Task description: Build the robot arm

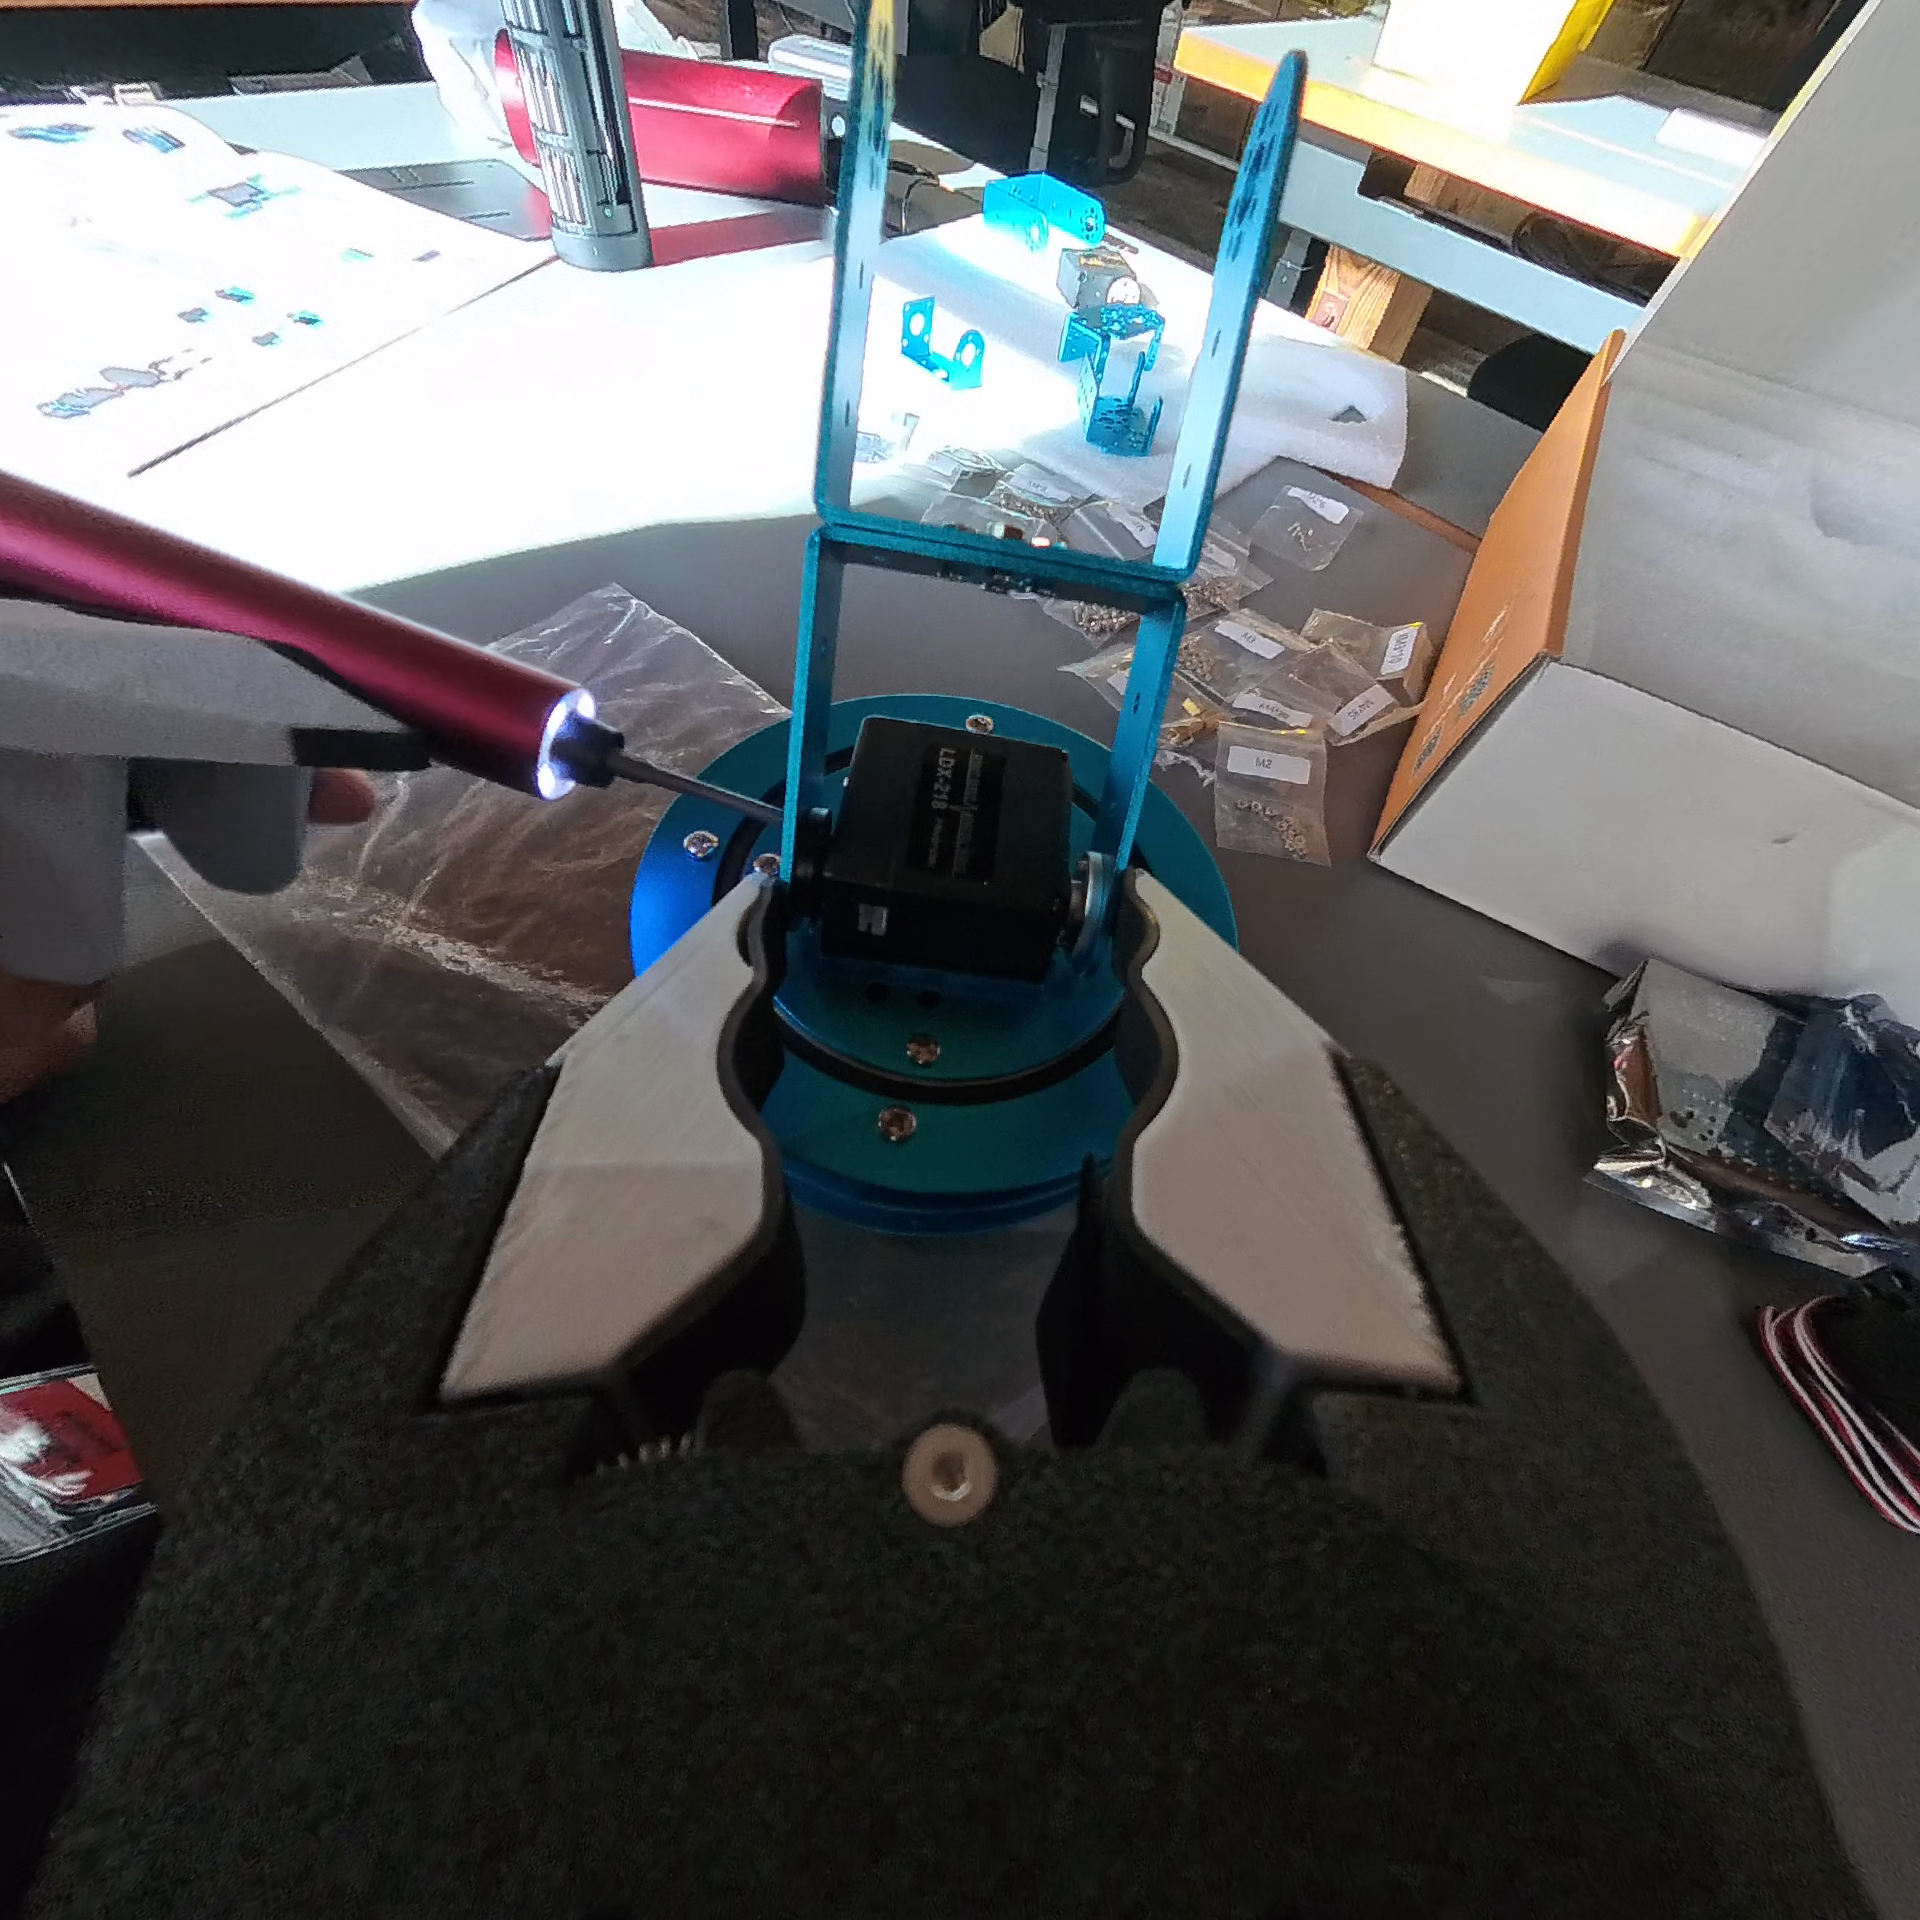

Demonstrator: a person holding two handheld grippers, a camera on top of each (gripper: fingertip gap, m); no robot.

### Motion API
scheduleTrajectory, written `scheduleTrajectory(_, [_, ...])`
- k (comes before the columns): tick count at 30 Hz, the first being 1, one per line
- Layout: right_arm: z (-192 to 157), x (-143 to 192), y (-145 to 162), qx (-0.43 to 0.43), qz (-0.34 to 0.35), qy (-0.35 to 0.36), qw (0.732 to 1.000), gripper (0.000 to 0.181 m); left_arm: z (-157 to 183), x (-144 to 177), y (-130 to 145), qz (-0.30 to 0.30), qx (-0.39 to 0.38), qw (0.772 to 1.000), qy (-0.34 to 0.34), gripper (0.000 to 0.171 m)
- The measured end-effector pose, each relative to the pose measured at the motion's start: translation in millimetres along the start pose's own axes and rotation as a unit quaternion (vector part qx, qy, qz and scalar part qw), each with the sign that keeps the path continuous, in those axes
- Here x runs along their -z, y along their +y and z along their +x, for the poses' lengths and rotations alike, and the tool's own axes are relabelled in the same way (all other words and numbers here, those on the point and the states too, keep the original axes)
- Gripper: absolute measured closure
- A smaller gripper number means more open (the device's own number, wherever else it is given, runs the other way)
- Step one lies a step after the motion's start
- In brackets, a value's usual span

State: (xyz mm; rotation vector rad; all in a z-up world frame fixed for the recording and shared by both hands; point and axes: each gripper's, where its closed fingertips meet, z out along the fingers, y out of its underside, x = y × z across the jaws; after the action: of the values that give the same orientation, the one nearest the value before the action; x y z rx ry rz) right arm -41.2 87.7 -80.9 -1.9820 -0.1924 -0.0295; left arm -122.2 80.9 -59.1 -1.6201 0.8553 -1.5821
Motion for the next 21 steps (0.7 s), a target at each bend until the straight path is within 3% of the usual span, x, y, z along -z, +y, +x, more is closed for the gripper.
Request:
scheduleTrajectory(8, [0.7, -0.6, -0.2, 0.002, 0.006, 0.007, 1.0, 0.119, -2.5, -0.3, 5.2, 0.06, 0.126, 0.99, -0.011, 0.15])
scheduleTrajectory(13, [1.2, -1.5, -0.7, 0.001, 0.011, 0.014, 1.0, 0.117, -2.3, -0.6, 7.2, 0.088, 0.157, 0.983, -0.025, 0.149])
scheduleTrajectory(21, [0.9, -1.0, -0.2, 0.009, 0.011, 0.005, 1.0, 0.118, -4.8, -3.3, 7.7, 0.077, 0.193, 0.978, -0.008, 0.149])
